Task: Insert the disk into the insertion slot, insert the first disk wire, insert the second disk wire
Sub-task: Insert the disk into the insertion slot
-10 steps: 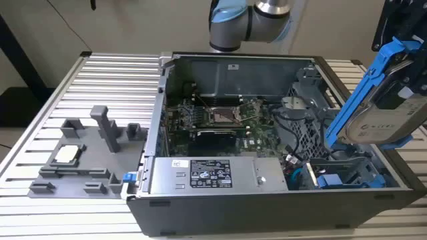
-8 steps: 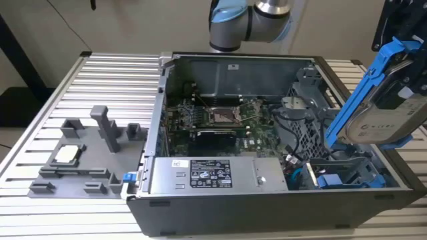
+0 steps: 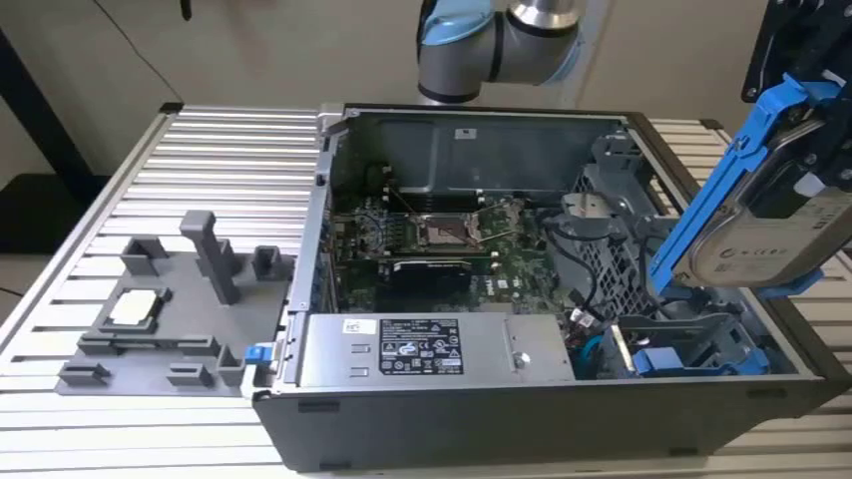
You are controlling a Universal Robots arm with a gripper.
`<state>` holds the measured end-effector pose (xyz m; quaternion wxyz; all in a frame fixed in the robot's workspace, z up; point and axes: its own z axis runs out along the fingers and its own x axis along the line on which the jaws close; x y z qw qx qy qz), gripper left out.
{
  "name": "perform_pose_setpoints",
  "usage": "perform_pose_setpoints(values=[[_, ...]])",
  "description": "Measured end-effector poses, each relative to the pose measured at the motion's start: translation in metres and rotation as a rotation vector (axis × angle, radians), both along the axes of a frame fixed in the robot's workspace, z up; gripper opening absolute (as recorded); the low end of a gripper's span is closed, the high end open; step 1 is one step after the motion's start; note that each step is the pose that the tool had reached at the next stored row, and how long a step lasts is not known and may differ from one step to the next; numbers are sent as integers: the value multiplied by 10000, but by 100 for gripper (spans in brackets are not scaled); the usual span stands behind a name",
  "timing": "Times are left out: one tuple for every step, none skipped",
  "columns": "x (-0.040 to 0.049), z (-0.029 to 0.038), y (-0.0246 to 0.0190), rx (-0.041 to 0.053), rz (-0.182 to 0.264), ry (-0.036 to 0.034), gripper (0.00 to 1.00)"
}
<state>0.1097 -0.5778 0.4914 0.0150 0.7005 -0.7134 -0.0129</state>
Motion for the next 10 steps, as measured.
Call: perform_pose_setpoints(values=[[0,0,0,-1,0,0,33],[0,0,0,0,0,0,33],[0,-2,0,0,0,0,33],[0,-5,0,1,0,1,33],[0,-8,0,0,0,18,33],[0,-12,0,1,0,56,33],[0,-17,0,1,0,135,33],[0,-21,0,1,-1,214,33],[2,-27,0,0,0,270,33],[1,-36,0,18,0,282,33]])
